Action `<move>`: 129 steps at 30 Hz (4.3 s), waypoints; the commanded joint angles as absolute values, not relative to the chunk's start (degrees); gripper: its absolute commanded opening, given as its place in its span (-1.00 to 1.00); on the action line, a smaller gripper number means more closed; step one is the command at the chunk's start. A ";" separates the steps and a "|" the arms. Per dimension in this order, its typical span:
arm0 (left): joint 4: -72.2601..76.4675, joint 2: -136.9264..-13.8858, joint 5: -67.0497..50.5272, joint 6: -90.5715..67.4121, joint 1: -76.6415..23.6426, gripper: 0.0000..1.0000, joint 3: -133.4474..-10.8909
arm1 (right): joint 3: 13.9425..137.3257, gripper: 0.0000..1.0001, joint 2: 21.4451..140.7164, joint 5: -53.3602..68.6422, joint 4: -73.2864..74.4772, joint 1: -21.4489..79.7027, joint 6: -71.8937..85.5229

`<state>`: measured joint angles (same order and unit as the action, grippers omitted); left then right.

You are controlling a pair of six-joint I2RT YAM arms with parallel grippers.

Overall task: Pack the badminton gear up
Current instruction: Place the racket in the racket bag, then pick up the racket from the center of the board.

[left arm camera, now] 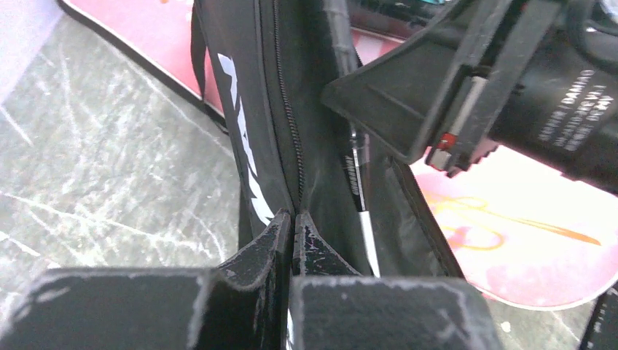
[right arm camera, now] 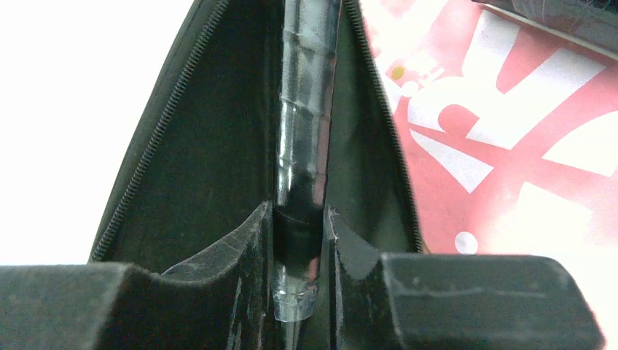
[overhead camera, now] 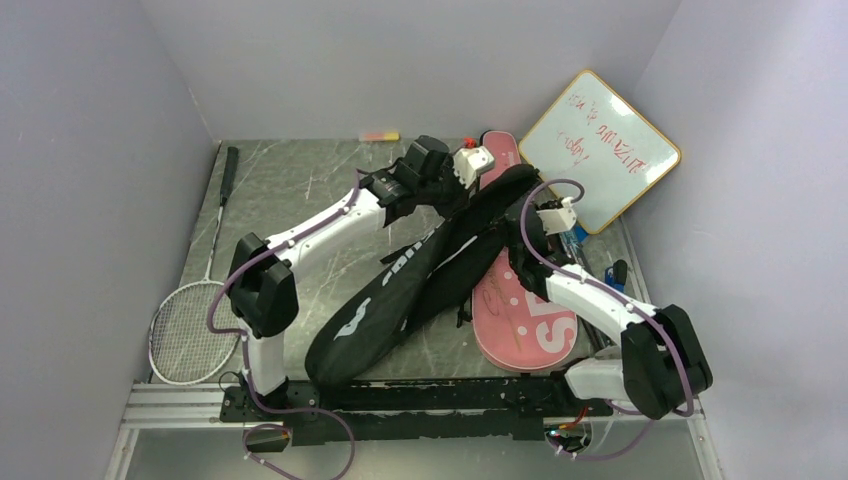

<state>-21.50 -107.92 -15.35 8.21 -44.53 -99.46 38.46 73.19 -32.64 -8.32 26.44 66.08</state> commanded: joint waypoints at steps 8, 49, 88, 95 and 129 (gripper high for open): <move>1.45 -98.57 -16.62 21.13 -44.68 -0.90 -84.55 | 36.55 -0.44 78.71 -20.86 -16.62 28.57 69.50; 0.45 -108.94 -17.09 23.32 -49.39 -0.90 -80.42 | 34.42 -0.09 84.70 3.62 -20.22 8.39 60.63; 2.44 -102.46 2.07 21.62 -50.00 -0.68 -80.55 | 37.39 -1.00 72.39 3.78 -12.90 8.52 53.38; 5.03 -98.62 0.55 21.06 -50.06 0.02 -77.62 | 38.49 -1.00 67.87 5.18 -10.04 8.49 53.60; -3.53 -105.95 33.95 5.34 -31.89 0.66 -84.19 | 39.14 -1.00 67.41 7.59 -10.03 8.80 53.74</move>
<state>-2.85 -104.88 31.51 11.55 -38.96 -84.27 36.05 68.34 6.17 -7.33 8.71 53.98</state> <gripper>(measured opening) 0.828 0.013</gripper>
